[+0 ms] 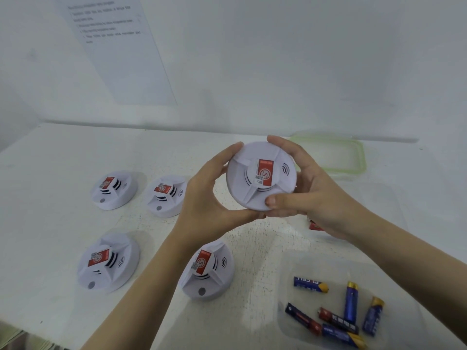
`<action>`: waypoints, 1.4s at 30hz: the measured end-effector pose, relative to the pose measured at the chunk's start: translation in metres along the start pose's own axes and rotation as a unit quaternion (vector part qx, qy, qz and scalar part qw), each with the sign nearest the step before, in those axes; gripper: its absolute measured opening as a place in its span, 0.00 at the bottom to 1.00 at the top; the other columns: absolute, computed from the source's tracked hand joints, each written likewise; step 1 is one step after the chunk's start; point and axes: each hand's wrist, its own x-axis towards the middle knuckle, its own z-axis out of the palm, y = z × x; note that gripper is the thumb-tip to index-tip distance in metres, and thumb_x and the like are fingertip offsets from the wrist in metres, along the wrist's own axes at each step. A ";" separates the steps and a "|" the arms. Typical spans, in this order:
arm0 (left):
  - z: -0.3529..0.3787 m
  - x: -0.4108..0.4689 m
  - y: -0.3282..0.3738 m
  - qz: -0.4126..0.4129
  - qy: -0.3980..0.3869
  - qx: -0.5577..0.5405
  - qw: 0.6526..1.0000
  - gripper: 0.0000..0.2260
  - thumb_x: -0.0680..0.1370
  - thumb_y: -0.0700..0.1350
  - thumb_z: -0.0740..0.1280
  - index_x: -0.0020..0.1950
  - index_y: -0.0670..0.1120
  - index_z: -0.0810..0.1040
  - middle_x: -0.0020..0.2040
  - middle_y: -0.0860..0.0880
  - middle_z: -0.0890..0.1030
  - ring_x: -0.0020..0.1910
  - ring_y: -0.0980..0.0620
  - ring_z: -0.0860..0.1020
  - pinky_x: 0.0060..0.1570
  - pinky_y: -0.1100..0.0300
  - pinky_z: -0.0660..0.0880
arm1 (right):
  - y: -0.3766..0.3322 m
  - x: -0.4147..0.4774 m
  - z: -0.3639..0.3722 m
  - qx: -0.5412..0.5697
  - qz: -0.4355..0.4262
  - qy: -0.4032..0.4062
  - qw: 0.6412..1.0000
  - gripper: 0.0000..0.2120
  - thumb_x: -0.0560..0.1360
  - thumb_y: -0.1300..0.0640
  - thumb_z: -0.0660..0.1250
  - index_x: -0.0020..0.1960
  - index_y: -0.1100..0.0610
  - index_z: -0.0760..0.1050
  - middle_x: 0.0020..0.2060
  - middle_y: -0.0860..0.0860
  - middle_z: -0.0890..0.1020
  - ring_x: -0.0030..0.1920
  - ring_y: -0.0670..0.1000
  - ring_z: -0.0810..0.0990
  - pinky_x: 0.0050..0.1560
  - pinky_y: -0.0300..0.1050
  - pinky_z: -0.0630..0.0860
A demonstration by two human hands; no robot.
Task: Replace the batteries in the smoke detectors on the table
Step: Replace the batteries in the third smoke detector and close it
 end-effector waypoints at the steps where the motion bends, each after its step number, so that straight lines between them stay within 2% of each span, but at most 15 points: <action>1: 0.000 0.000 0.000 -0.001 0.001 0.000 1.000 0.39 0.63 0.53 0.79 0.70 0.43 0.68 0.65 0.56 0.74 0.64 0.59 0.74 0.60 0.66 0.73 | 0.001 0.000 0.000 0.002 0.002 0.000 1.000 0.39 0.64 0.70 0.72 0.66 0.37 0.68 0.56 0.53 0.80 0.53 0.57 0.81 0.42 0.53 0.81; 6: 0.000 -0.002 -0.003 -0.008 -0.010 -0.013 1.000 0.41 0.63 0.52 0.79 0.70 0.40 0.68 0.65 0.55 0.75 0.64 0.59 0.74 0.59 0.67 0.73 | 0.002 -0.001 0.000 0.013 0.006 -0.005 1.000 0.39 0.64 0.69 0.72 0.66 0.38 0.68 0.58 0.54 0.79 0.54 0.58 0.81 0.44 0.57 0.81; 14: -0.001 -0.005 -0.005 -0.028 -0.012 -0.043 0.999 0.43 0.60 0.53 0.80 0.71 0.45 0.68 0.65 0.55 0.76 0.60 0.55 0.78 0.50 0.66 0.78 | 0.005 -0.001 0.000 0.014 0.011 -0.008 1.000 0.40 0.63 0.70 0.72 0.67 0.39 0.67 0.59 0.55 0.78 0.54 0.60 0.81 0.46 0.59 0.81; 28: -0.002 -0.006 -0.005 -0.024 -0.005 -0.034 0.999 0.42 0.60 0.55 0.79 0.71 0.47 0.68 0.63 0.57 0.76 0.56 0.54 0.78 0.44 0.66 0.79 | 0.007 -0.001 0.000 0.016 0.010 -0.011 1.000 0.40 0.64 0.70 0.72 0.67 0.39 0.67 0.60 0.56 0.78 0.55 0.60 0.80 0.47 0.62 0.80; 42: -0.003 -0.007 -0.005 -0.020 -0.011 -0.020 1.000 0.42 0.60 0.56 0.79 0.71 0.48 0.68 0.62 0.59 0.76 0.52 0.55 0.79 0.42 0.67 0.78 | 0.007 -0.003 0.000 0.018 0.006 -0.013 1.000 0.40 0.64 0.70 0.72 0.66 0.38 0.67 0.58 0.53 0.79 0.55 0.59 0.81 0.46 0.57 0.81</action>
